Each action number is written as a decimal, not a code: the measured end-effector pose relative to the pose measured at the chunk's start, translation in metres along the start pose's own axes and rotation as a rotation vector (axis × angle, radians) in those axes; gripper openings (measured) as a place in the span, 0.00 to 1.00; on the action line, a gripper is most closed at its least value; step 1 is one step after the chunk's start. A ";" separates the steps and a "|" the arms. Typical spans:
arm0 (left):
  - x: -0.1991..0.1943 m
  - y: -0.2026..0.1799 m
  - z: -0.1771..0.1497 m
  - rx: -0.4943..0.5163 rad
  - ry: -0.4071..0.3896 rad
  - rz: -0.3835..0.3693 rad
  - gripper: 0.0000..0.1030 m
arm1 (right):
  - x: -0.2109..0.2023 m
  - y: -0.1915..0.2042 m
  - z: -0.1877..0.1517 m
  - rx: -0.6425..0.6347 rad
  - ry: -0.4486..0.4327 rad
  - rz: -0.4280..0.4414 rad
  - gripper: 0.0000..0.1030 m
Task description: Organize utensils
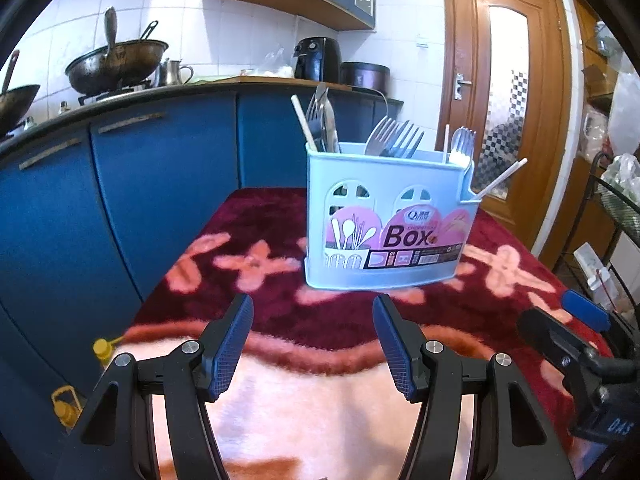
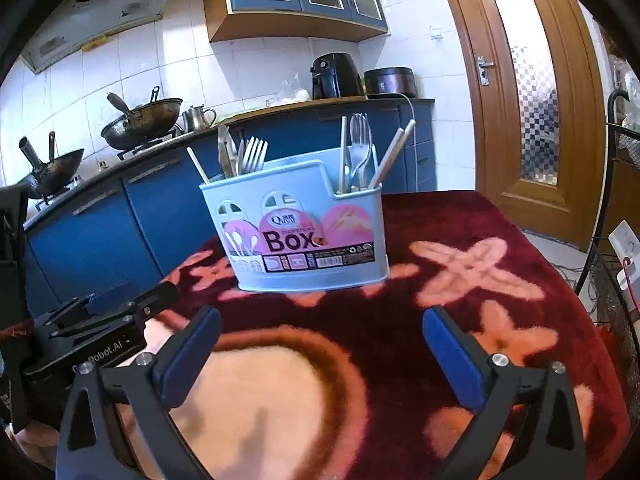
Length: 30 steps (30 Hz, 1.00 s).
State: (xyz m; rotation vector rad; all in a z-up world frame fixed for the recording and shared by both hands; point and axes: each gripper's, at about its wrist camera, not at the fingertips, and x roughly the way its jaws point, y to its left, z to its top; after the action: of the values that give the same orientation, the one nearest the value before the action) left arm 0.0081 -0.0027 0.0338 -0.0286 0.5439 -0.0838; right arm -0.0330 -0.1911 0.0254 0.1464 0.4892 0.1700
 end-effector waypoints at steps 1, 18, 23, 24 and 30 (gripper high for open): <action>0.002 0.000 -0.002 -0.005 -0.002 0.002 0.62 | 0.002 0.000 -0.002 -0.003 0.001 -0.009 1.00; 0.015 -0.005 -0.016 0.012 -0.005 0.024 0.62 | 0.016 -0.008 -0.017 0.036 0.041 -0.028 1.00; 0.016 -0.006 -0.017 0.015 -0.007 0.022 0.62 | 0.016 -0.007 -0.017 0.035 0.043 -0.027 1.00; 0.015 -0.006 -0.017 0.016 -0.007 0.022 0.62 | 0.016 -0.007 -0.017 0.036 0.043 -0.027 1.00; 0.015 -0.006 -0.016 0.017 -0.007 0.023 0.62 | 0.016 -0.007 -0.017 0.036 0.043 -0.027 1.00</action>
State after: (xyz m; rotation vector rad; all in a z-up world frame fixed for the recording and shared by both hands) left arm 0.0123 -0.0101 0.0122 -0.0062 0.5359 -0.0659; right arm -0.0260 -0.1935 0.0018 0.1715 0.5371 0.1378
